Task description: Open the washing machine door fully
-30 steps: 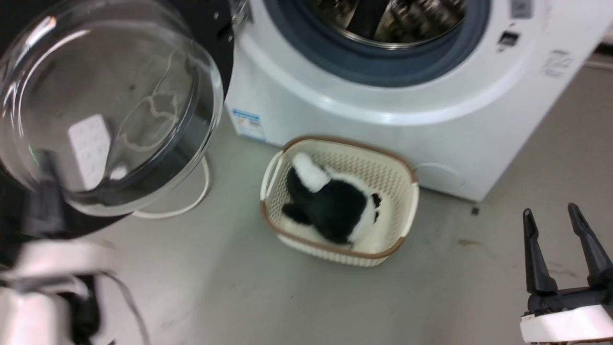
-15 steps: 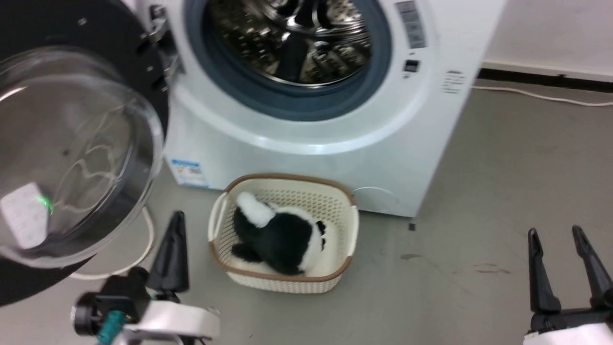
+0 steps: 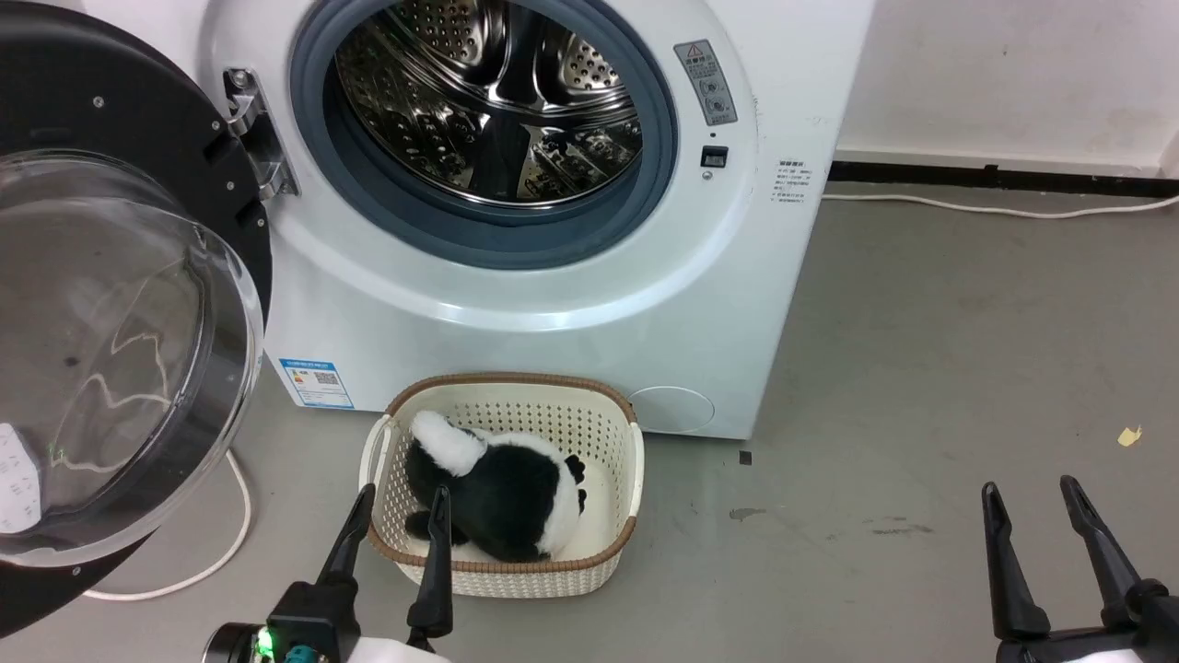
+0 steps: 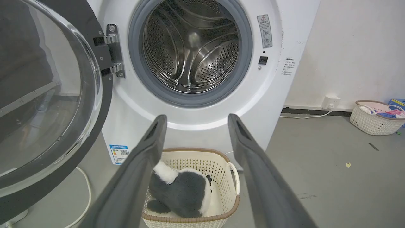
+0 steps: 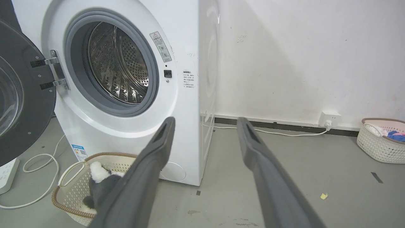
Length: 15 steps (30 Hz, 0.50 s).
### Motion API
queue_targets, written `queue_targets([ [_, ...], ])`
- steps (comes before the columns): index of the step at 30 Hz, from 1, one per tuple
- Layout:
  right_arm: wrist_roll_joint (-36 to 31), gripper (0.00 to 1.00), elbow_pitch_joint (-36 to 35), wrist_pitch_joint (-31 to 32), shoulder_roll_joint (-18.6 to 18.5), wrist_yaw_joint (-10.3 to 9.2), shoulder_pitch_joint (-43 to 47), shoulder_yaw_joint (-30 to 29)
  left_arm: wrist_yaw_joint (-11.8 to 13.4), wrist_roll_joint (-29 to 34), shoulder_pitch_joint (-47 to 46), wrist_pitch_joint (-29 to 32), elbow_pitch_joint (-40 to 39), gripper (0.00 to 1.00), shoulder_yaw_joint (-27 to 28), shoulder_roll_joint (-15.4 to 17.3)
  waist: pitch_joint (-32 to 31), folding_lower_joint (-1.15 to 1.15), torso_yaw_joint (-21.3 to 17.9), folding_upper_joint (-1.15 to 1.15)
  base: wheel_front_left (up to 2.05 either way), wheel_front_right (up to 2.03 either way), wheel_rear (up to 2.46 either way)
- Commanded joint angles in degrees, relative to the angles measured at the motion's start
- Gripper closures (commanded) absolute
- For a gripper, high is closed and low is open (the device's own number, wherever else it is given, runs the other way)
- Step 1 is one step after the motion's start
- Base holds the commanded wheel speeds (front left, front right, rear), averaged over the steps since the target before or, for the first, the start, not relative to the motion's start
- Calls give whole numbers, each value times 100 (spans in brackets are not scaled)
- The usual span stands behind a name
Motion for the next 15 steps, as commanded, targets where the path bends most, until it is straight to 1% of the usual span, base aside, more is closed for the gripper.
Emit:
queue_targets([
  [1,29,0,21,-25,16,5,89,13,21,80,88,-29,17,0,-18,-18,-7,0,12,0,0,0,0],
  [10,41,0,74,-25,16,5,79,70,52,103,48,-29,40,0,15,-39,-44,0,57,0,0,0,0],
  [11,14,100,49,0,0,0,5,64,27,81,4,0,32,100,21,-48,-46,0,57,0,0,0,0],
  [15,13,100,50,4,0,0,-3,63,25,82,3,6,40,100,27,-53,-48,0,56,0,0,0,0],
])
